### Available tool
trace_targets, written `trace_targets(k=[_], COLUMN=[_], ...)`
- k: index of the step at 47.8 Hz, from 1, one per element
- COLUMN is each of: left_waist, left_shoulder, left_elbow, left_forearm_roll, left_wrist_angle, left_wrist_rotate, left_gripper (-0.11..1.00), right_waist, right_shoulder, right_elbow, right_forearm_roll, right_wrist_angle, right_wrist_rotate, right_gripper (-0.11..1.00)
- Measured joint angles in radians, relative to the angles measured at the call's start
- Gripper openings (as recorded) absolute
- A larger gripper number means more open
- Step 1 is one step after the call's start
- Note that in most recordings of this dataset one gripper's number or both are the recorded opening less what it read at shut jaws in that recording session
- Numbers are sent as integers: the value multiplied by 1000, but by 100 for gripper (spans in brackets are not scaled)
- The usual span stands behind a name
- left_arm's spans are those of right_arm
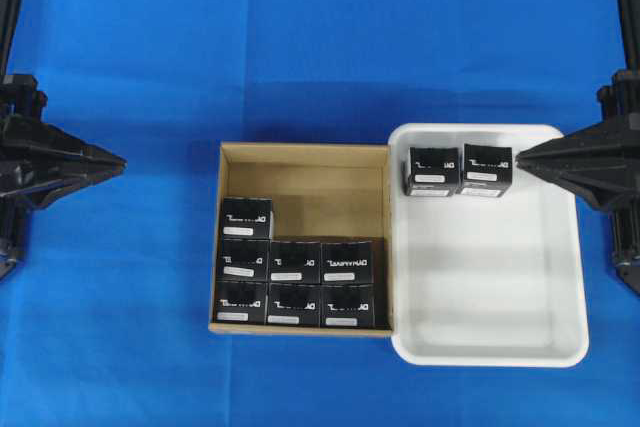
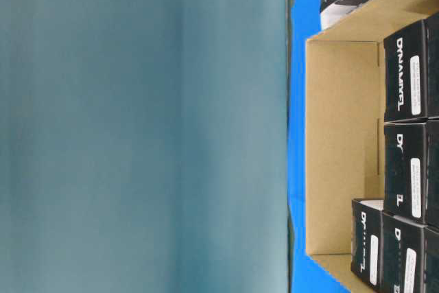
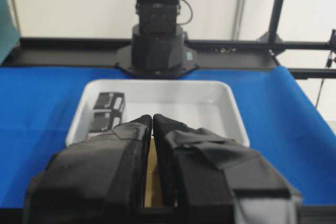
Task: Pick the box from inside the cardboard box.
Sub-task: 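Move the right gripper over the cardboard box toward the top-left black box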
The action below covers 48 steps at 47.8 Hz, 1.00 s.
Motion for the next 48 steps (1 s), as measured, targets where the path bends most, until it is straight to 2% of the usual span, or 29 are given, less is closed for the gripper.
trace_targets(k=[2, 5, 9, 12, 22, 28, 40, 48], left_waist=[2, 5, 6, 6, 8, 9, 9, 9], left_shoulder=[2, 11, 17, 18, 18, 18, 18, 18], left_elbow=[0, -6, -34, -61, -120, -130, -147, -147], left_forearm_roll=[3, 8, 9, 11, 11, 11, 11, 12], left_wrist_angle=[17, 66, 156, 235, 428, 508, 604, 647], left_wrist_rotate=[-3, -15, -26, -28, -31, -32, -34, -32], left_gripper=[13, 4, -1, -2, -2, -2, -2, -2], right_waist=[0, 0, -5, -9, -14, -14, -18, -35], right_shoulder=[3, 18, 61, 107, 295, 442, 747, 910], right_elbow=[-3, -18, -60, -109, -281, -413, -703, -891], right_forearm_roll=[2, 44, 107, 127, 140, 152, 153, 132], right_wrist_angle=[0, 34, 126, 222, 479, 637, 973, 1131], right_wrist_rotate=[9, 26, 48, 58, 66, 98, 107, 87], right_gripper=[13, 5, -1, -2, -2, -2, -2, -1])
